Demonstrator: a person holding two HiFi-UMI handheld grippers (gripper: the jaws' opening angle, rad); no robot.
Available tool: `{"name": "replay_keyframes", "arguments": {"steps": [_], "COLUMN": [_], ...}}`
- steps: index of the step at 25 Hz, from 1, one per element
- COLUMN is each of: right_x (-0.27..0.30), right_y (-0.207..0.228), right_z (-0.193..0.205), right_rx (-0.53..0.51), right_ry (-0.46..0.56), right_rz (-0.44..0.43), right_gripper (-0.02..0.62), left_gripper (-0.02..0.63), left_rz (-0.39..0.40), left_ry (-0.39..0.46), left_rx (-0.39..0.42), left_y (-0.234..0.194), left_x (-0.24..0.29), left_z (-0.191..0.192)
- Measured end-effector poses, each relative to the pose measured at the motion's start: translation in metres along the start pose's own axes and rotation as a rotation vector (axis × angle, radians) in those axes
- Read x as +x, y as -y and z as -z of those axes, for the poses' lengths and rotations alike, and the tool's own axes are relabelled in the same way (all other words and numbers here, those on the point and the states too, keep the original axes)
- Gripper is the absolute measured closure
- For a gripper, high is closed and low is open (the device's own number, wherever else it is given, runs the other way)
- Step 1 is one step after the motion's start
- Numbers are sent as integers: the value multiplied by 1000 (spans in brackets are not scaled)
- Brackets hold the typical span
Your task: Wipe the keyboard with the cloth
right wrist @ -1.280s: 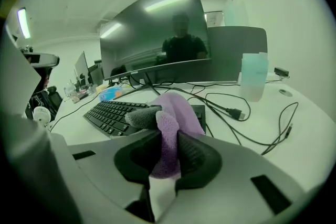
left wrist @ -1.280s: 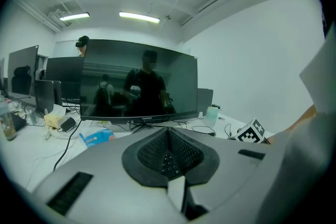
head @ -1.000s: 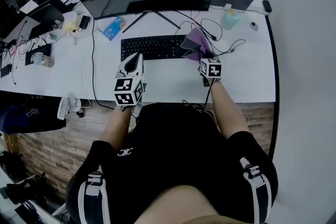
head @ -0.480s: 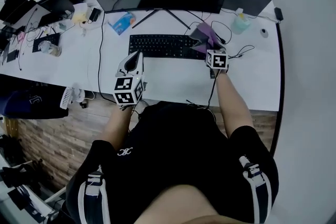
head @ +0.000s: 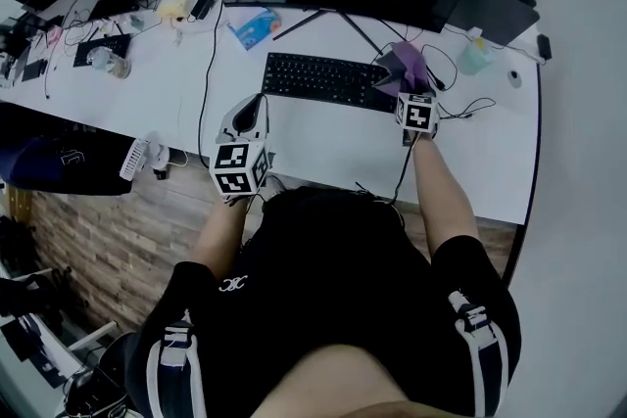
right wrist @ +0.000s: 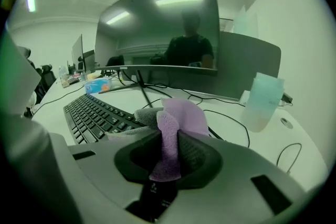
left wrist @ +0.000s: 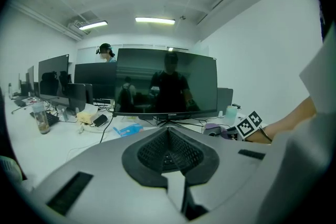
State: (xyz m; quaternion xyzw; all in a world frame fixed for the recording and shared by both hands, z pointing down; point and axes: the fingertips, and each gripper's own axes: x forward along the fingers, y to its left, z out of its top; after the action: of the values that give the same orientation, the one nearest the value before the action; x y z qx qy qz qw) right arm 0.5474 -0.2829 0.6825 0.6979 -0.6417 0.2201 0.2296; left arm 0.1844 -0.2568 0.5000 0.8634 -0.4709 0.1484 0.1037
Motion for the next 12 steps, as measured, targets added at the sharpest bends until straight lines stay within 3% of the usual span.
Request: {"name": "replay_keyframes", "arguments": {"steps": [12], "right_x": [24], "right_y": [-105], "right_z": [-19], "right_rx": [-30], "right_ry": [-17], "right_rz": [-43], "right_gripper": [500], "left_gripper": [592], "left_rz": [-89], "left_ry": [-4], "left_rx": [-54], "left_y": [-100], "left_x": [-42], "left_z": [14]}}
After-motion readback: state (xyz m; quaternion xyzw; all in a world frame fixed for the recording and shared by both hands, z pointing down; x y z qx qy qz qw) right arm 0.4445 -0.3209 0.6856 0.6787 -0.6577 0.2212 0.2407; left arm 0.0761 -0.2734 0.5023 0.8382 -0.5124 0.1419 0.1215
